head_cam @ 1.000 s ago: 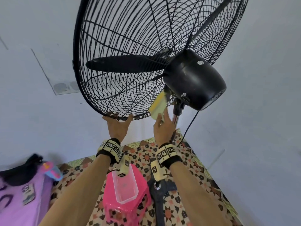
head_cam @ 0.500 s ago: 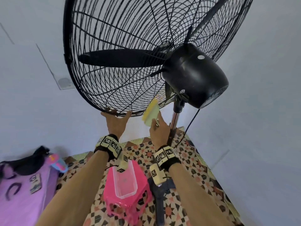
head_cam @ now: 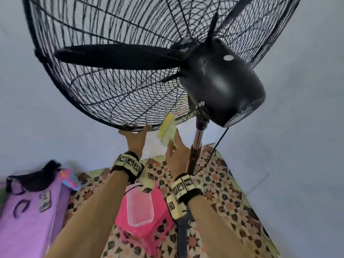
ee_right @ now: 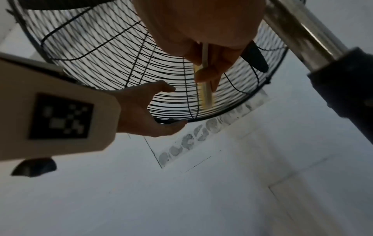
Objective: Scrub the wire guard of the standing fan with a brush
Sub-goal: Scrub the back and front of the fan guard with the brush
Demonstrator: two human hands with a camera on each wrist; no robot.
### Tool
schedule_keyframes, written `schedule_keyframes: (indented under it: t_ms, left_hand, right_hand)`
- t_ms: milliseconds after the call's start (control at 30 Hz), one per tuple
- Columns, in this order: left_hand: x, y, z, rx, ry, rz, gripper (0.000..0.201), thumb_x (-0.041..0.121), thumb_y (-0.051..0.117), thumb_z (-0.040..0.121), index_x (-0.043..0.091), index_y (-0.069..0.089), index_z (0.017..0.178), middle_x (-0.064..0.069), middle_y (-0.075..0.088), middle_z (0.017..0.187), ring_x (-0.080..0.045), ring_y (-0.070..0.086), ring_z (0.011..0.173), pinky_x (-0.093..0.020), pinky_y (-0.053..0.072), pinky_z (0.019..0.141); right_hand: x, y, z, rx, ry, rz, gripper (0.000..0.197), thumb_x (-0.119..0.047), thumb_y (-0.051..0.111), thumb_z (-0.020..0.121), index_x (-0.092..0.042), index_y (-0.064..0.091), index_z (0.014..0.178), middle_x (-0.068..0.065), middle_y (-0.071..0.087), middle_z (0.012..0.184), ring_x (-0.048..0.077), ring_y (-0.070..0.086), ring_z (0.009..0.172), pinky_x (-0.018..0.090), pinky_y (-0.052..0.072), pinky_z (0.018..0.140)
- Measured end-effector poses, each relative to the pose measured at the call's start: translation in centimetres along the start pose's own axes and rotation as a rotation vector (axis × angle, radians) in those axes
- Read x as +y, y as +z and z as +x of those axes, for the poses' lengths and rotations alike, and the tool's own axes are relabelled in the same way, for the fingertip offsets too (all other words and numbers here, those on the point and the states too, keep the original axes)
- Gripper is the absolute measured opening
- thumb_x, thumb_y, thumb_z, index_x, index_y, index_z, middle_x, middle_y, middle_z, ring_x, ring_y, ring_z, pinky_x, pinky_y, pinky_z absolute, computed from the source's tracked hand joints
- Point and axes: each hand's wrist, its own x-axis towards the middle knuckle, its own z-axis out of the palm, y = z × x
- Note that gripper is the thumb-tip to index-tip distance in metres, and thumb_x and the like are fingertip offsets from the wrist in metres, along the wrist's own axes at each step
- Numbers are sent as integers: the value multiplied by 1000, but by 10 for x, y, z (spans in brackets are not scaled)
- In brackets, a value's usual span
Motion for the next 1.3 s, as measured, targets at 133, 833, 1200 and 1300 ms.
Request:
schedule_keyframes:
  t_ms: [133, 833, 1200, 1300]
  left_hand:
    - [-6, 4, 9, 46, 81, 41, 130, 41, 80, 88, 9, -23, 160, -8, 42, 160, -25, 49, 140, -39, 32, 120]
    - [-22, -18, 28, 38, 181, 270, 149, 96, 74, 44, 10, 26, 156, -5, 55, 148, -28, 55, 132, -55, 45, 113]
    - [-23, -15, 25, 57, 195, 229, 144, 84, 81, 55, 16, 12, 162, 6, 50, 151, -18, 51, 135, -45, 42, 117]
    - [-21, -12, 20, 39, 185, 226, 143, 74, 79, 60, 13, 2, 164, 8, 42, 155, -14, 43, 137, -32, 33, 113]
  right_hand:
    - [2, -6, 12, 190, -20, 170, 41, -13, 58, 103, -9, 56, 144, -26, 68, 94, 11, 70, 78, 28, 62, 70]
    - [24, 43, -27, -9, -27, 150, 45, -10, 63, 100, -11, 57, 144, -2, 59, 64, -4, 50, 53, 8, 42, 52]
    - [24, 59, -29, 67, 18, 206, 40, -11, 60, 102, -8, 58, 142, -4, 60, 66, 2, 49, 48, 14, 45, 47]
    - [39, 65, -36, 17, 30, 223, 37, -7, 61, 99, -7, 63, 136, 7, 71, 75, 7, 60, 56, 21, 53, 51]
